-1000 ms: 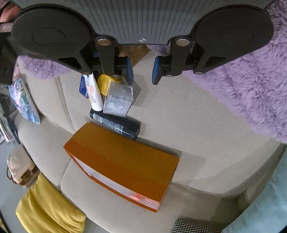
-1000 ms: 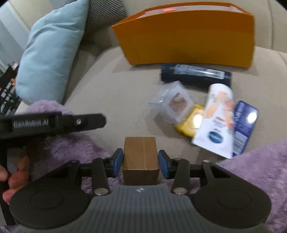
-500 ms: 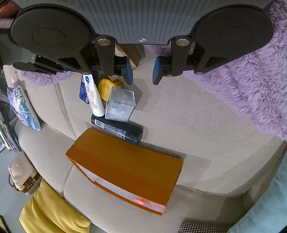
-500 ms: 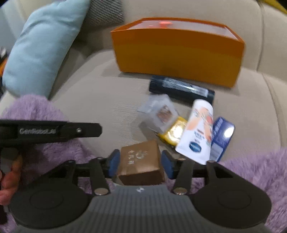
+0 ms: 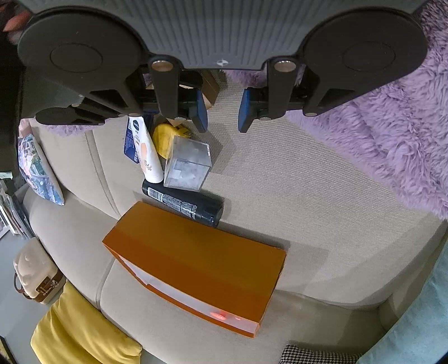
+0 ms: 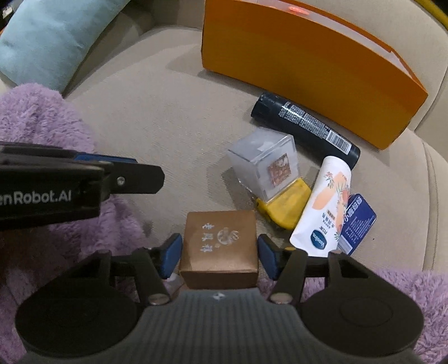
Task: Organize rigid objects
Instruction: 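Grasp the clear plastic cube box with the left gripper while the right holds the brown box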
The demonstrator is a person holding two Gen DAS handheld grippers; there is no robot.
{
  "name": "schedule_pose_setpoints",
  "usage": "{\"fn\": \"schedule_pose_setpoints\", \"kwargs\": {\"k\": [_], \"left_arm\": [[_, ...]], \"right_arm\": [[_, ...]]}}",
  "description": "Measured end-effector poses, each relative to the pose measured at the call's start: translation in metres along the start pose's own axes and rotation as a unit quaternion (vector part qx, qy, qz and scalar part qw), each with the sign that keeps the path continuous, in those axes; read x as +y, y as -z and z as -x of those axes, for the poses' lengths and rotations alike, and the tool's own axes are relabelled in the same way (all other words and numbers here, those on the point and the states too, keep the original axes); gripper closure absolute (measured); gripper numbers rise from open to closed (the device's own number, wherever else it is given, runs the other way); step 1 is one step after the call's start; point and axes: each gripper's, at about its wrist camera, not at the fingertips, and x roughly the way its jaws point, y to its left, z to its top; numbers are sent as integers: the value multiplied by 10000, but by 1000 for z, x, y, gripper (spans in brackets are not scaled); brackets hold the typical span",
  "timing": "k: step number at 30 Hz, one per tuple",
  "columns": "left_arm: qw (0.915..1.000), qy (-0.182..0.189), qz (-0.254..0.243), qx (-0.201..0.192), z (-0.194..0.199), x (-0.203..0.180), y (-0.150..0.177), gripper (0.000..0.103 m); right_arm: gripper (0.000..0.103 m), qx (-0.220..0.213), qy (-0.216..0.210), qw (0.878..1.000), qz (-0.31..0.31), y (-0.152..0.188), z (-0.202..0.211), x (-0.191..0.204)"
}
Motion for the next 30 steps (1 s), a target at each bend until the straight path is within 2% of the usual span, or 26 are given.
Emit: {"fn": "schedule_pose_setpoints", "kwargs": {"k": [5,9,12,15,17,20,22,25,30], "left_arm": [[9999,124,93,3,1,3,-3,70],[9995,266,140,-24,5,4,-9,66],[9990,430,73,-45,7,3,-15,56],[9984,561,-94,65,1,0,-25,42],[9978,470,-380,282,-11,-7,-34,34],[9956,373,-706,491,-30,-19,-45,26],[9938,485,-795,608,-43,-25,-52,19],[9916,605,-869,748,-63,-30,-61,19],[9856,610,-1016,1205,-96,-33,-75,20]], "right_arm": [[43,-187,-389,9979,-474,-1,24,-19],[43,-462,-537,9951,-688,-4,47,-30],[43,-682,-645,9909,-966,-7,63,-44],[43,-875,-492,9880,-1176,-12,72,-61],[43,-977,-348,9864,-1274,-16,72,-72],[43,-960,-123,9853,-1405,-22,63,-91],[43,-917,-121,9831,-1578,-24,55,-107],[43,-948,-162,9814,-1663,-24,48,-122],[43,-904,-208,9832,-1574,-27,36,-131]]}}
